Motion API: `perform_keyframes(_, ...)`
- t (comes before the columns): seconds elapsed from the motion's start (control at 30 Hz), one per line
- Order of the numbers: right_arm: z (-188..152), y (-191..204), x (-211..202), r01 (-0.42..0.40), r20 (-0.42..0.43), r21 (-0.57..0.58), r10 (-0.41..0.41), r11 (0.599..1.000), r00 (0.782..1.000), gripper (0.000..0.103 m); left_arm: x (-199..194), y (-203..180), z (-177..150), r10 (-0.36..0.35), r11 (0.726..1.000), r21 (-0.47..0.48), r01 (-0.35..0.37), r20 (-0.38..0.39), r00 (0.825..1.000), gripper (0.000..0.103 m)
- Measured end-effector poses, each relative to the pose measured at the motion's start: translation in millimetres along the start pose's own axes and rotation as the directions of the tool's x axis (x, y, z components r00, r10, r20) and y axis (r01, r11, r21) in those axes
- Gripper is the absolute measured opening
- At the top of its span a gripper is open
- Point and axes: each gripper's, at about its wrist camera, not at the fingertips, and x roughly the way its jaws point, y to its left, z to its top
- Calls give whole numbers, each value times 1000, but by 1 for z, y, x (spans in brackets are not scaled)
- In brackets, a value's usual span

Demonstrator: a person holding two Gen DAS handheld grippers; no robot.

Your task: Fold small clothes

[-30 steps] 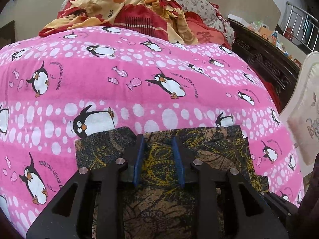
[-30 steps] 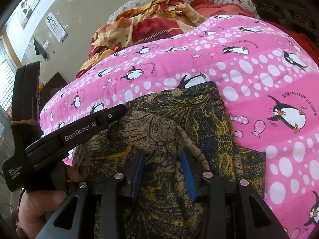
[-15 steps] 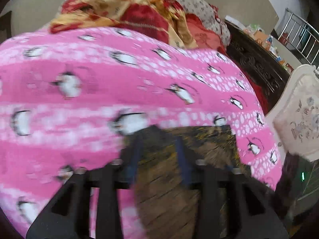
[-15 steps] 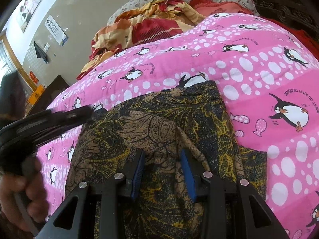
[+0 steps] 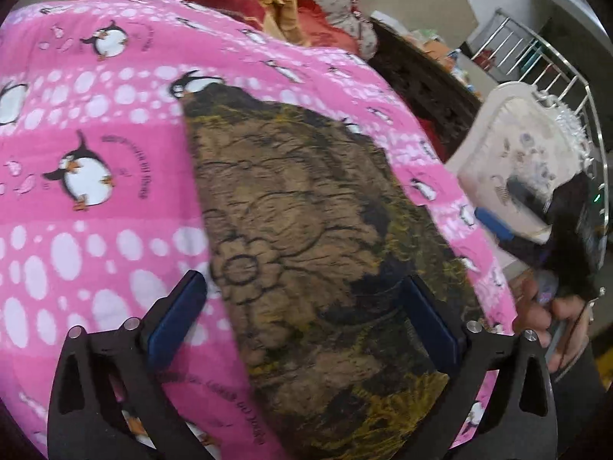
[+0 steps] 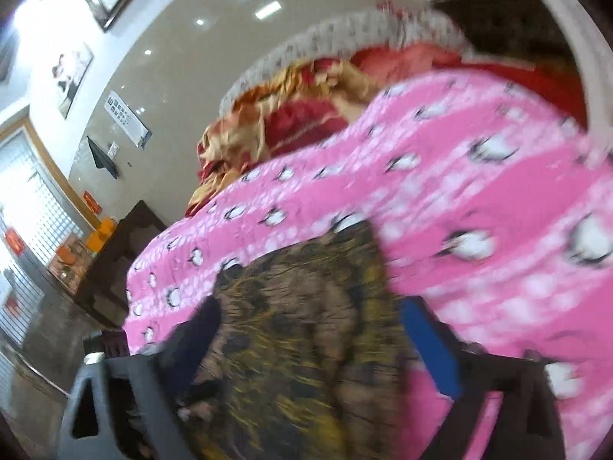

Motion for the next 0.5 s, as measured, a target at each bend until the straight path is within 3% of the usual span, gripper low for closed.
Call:
perform_keyframes(0.1,-12,-25,4,-42,-140,23,45,999,989,97,4,1,6,-75,997,-30,74,-15,997,102)
perform_keyframes(0.23,-37,-38,25,-134,-275,28,136,991,952,96,1,9,11,-130,990,-55,129,-25,991,101)
perform_keyframes(0.3,-42,-36,31,-145,-277,-43,127,989,952,96,0,12,13,-148,987,-66,146,-32,988,101)
perform_keyframes(0.37,-37,-37,42,-192,-286,-46,171,980,943,96,-2,14,13,-142,987,-78,139,-35,989,101)
perform_keyframes(0.47,-26,-35,65,-248,-311,-71,214,966,926,86,2,12,16,-106,991,-85,103,-33,994,101)
perform_keyframes(0.5,-23,-35,71,-262,-316,-78,225,962,922,70,3,11,16,-100,991,-87,98,-29,995,101)
